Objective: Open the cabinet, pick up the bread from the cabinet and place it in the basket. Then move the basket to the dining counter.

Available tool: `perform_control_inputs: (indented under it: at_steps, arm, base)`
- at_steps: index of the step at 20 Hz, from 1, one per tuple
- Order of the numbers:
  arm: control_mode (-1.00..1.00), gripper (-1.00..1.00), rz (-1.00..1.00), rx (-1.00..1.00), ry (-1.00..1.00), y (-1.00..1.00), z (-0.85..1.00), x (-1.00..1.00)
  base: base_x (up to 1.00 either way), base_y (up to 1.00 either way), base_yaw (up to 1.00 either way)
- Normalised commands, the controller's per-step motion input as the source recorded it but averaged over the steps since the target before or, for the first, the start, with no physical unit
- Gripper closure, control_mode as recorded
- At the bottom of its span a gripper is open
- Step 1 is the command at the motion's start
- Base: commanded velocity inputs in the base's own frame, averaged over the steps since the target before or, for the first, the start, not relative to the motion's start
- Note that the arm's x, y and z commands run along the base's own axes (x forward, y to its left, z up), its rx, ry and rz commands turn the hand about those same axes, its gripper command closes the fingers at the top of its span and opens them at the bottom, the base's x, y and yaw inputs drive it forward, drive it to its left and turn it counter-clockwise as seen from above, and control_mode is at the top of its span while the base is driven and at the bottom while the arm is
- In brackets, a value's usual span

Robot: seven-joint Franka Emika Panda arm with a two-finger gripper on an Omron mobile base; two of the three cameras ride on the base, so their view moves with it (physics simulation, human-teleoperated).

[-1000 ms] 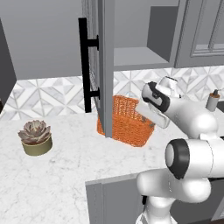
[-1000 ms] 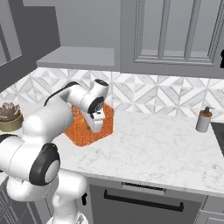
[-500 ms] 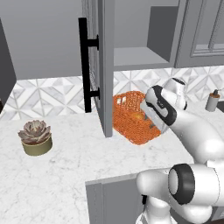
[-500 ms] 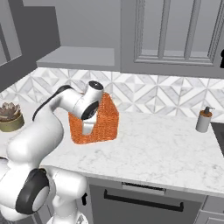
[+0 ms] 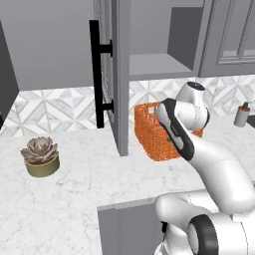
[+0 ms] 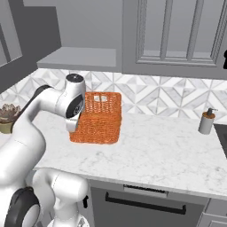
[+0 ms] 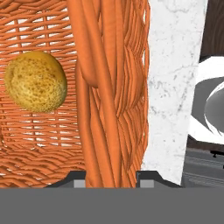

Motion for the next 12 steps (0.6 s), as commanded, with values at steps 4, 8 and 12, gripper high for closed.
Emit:
perform_control_inputs:
  at_steps: [4,8,12]
  arm:
    - [-1.0,1.0,-0.2,0.0,0.11,0.01,0.41,-0.24]
    - [-1.0,1.0,-0.14,0.0,0.01,0.03,0.33,-0.49]
    - [-1.0,1.0,-0.03,0.01,-0.06,0.06,0.19,-0.5]
  base:
    - [0.0,0.0,0.0]
    - [0.0,0.0,0.0]
    - [0.0,0.0,0.0]
